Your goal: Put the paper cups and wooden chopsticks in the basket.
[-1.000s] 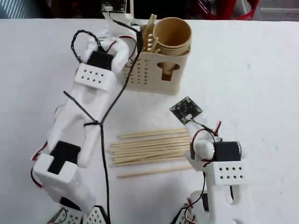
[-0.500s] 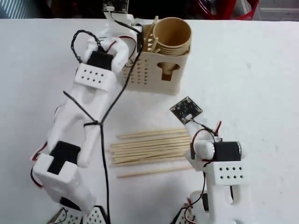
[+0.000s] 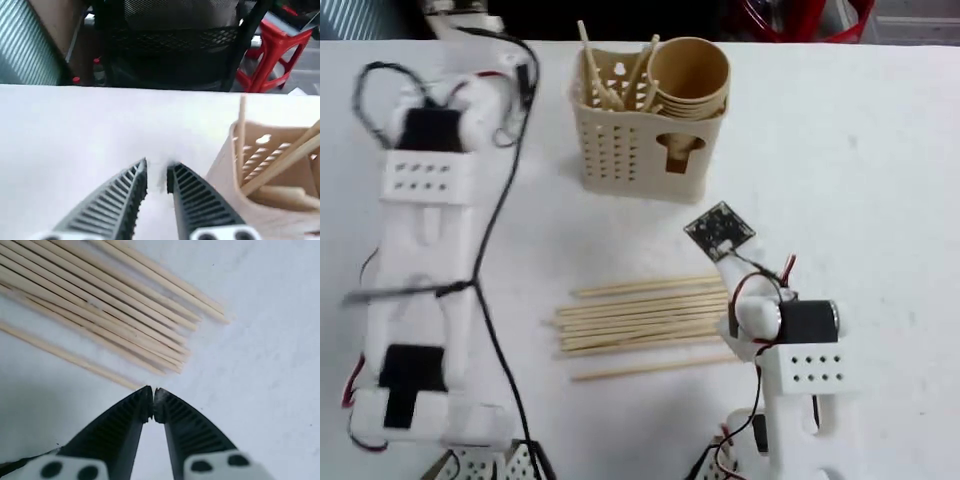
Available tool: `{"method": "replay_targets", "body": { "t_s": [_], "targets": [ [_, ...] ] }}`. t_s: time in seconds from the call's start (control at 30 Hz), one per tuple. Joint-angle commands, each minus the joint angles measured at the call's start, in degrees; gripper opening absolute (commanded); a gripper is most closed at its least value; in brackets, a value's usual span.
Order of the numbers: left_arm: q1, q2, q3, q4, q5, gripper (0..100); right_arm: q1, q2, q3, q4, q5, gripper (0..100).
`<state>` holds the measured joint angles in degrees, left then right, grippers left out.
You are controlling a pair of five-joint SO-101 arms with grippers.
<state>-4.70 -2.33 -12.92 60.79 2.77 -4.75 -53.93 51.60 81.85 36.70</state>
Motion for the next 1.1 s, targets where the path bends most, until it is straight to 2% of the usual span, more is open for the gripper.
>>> {"method": "replay_targets", "body": {
  "t_s": [0.0, 0.07, 0.13, 0.23, 0.3, 0.43, 0.53, 0.6, 1.07],
  "targets": [
    [-3.6, -4.9, -1.2, 11.5, -10.2, 9, -2.9, 4.6, -10.0, 3.7, 2.0, 1.9],
    [-5.8, -3.5, 2.2, 14.7, -13.1, 9, -7.4, 10.9, -15.1, 7.8, 6.6, 3.3],
    [-7.7, -1.5, 7.0, 15.0, -12.9, 9, -11.9, 18.1, -19.7, 10.6, 10.5, 7.7],
    [-8.1, 0.9, 14.9, 14.8, -12.9, 13, -17.0, 26.9, -25.2, 10.4, 14.2, 13.5],
    [-8.2, 2.1, 20.1, 13.6, -12.2, 18, -19.5, 30.8, -28.1, 8.4, 16.0, 14.1],
    [-9.7, 3.2, 28.9, 5.1, -7.8, 21, -22.5, 35.2, -28.9, 1.8, 23.8, 14.1],
    [-11.4, 4.4, 33.8, -4.2, -7.0, 20, -23.1, 37.2, -27.3, -0.8, 31.0, 14.1],
    [-13.2, 4.9, 34.6, -7.6, -6.9, 20, -23.1, 38.9, -25.9, -2.4, 33.8, 14.2],
    [-13.3, 15.1, 29.8, -10.5, -6.9, 20, -21.7, 47.6, -15.4, -24.7, 34.9, 13.9]
  ]
}}
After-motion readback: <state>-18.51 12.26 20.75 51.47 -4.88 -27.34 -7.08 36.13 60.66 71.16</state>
